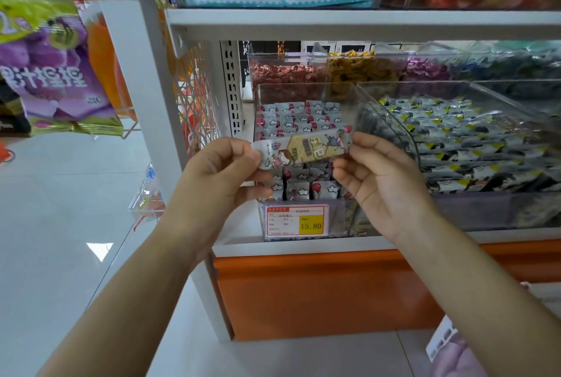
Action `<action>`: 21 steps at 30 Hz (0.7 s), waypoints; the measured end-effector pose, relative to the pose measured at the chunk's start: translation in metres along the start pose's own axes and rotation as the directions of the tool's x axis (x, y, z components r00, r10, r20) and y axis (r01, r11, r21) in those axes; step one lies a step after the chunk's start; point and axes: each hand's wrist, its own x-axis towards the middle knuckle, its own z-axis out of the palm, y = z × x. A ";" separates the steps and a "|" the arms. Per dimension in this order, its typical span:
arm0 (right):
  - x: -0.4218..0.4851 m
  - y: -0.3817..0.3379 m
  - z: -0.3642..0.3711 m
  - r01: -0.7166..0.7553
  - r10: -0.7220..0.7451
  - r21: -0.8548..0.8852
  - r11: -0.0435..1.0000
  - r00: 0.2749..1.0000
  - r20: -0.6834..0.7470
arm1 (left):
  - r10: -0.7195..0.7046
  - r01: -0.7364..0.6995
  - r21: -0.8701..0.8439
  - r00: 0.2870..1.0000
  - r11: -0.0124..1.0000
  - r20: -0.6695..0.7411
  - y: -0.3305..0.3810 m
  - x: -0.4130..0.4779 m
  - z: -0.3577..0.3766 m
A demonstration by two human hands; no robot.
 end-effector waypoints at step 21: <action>0.001 0.004 0.005 -0.156 0.163 0.270 0.950 0.987 -0.002 | -0.058 0.058 -0.005 0.998 0.998 -0.035 0.003 -0.001 0.000</action>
